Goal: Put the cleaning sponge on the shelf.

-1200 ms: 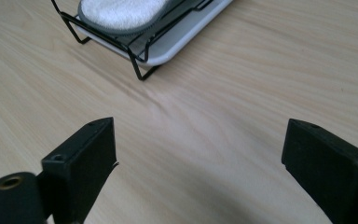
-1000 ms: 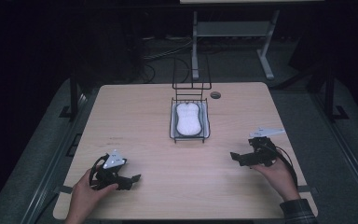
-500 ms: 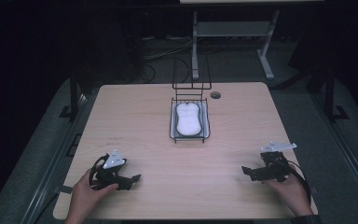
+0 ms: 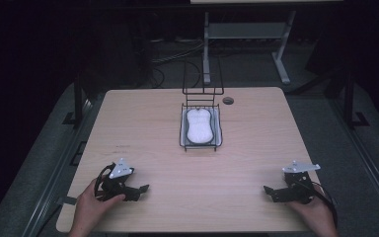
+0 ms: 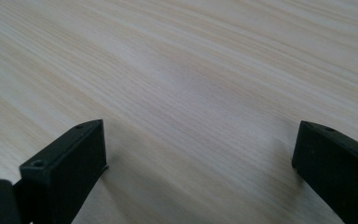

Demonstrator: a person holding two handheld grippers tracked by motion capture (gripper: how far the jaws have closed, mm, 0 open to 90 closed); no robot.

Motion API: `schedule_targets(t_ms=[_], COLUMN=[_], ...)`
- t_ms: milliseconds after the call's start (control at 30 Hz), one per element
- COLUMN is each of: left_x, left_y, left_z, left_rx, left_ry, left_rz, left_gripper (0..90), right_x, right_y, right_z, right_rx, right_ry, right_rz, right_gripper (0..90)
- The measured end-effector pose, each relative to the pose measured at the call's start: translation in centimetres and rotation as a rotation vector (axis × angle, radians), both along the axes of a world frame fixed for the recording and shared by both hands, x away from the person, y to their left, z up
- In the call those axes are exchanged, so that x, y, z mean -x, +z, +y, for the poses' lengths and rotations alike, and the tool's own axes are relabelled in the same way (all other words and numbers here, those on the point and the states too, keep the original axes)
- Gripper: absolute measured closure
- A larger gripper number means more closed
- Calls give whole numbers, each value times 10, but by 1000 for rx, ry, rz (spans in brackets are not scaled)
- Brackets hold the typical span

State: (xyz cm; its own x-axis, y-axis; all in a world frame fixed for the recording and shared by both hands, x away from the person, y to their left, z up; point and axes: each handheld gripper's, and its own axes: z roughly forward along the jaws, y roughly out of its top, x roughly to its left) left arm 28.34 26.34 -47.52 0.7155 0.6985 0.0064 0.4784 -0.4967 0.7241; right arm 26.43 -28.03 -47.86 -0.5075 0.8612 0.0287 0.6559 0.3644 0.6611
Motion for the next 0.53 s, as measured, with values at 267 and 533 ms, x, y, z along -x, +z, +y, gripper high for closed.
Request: schedule_targets(t_ms=[267,533], left_x=[0,0], left_y=[0,0], left_z=[0,0], left_rx=[0,0], left_ry=[0,0], left_rz=[0,0], left_gripper=[128,128], right_x=[5,4], right_y=[-5,-5], right_z=[-3,-3], right_rx=[-28,-28], right_ry=[2,6], right_rz=[-50,-49], right_gripper=[17,17])
